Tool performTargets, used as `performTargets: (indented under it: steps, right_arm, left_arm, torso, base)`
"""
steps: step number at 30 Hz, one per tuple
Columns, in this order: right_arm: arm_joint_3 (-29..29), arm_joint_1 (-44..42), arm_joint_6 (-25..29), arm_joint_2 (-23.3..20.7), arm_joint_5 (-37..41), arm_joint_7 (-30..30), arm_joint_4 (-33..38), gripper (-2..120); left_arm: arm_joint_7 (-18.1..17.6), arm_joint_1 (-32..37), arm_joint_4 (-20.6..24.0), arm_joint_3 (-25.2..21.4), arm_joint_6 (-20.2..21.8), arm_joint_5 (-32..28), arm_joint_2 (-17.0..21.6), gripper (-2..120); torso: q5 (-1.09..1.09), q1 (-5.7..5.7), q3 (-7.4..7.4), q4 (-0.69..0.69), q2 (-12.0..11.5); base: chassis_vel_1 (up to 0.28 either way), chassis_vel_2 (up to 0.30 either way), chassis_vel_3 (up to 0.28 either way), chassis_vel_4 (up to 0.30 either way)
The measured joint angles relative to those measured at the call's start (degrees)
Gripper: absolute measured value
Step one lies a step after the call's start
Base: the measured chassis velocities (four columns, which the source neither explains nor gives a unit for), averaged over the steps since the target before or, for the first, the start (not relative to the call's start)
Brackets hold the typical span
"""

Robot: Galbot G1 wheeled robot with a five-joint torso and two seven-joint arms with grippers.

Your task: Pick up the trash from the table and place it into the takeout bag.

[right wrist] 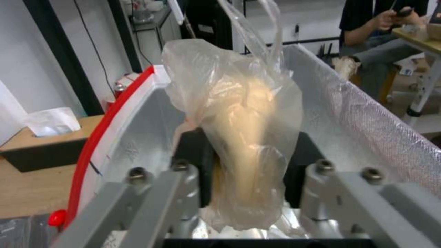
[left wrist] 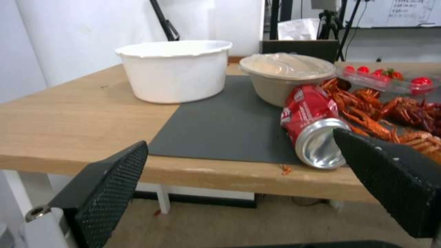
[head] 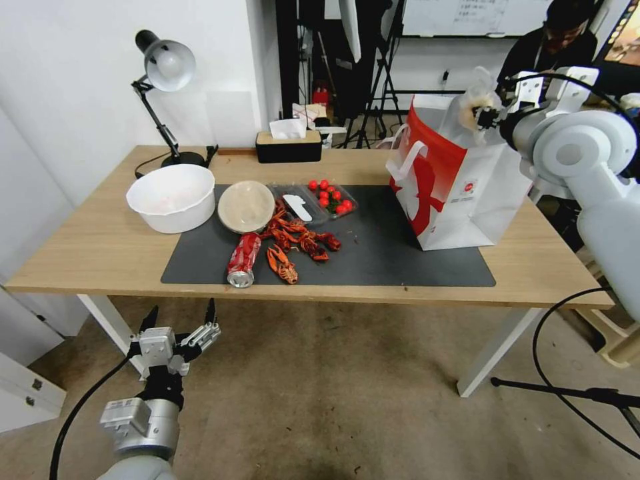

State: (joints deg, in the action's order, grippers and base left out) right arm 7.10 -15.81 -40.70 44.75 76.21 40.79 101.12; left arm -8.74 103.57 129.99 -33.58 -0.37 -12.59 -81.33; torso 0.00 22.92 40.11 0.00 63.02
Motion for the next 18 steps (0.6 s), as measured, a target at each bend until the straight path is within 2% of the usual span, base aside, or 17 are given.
performTargets:
  steps: [6,7,10,11,18]
  right_arm:
    - [0.1,-0.39,-0.75,0.65,-0.2,-0.05,-0.69,55]
    - [0.1,-0.39,-0.75,0.65,-0.2,-0.05,-0.69,55]
    - [0.05,-0.52,-1.19,1.28,-0.65,0.04,-1.01,72]
    - [0.05,-0.52,-1.19,1.28,-0.65,0.04,-1.01,72]
    - [-0.11,-0.84,-1.18,1.25,-0.74,-0.28,-0.38,97]
  left_arm:
    - [-0.03,0.56,0.27,-0.4,-0.73,-0.11,0.24,100]
    - [-0.03,0.56,0.27,-0.4,-0.73,-0.11,0.24,100]
    - [-0.65,0.66,0.37,-0.32,-1.05,0.21,-0.2,100]
    - [-0.65,0.66,0.37,-0.32,-1.05,0.21,-0.2,100]
    - [-0.8,0.66,0.51,-0.31,-1.06,0.27,-0.32,100]
  torso:
    - [0.01,0.0,0.0,0.0,0.0]
    - [0.01,0.0,0.0,0.0,0.0]
    - [0.0,0.0,0.0,0.0,0.0]
    - [0.0,0.0,0.0,0.0,0.0]
    - [0.0,0.0,0.0,0.0,0.0]
  base:
    - [0.0,0.0,0.0,0.0]
    - [0.0,0.0,0.0,0.0]
    - [0.0,0.0,0.0,0.0]
    - [0.0,0.0,0.0,0.0]
    - [0.0,0.0,0.0,0.0]
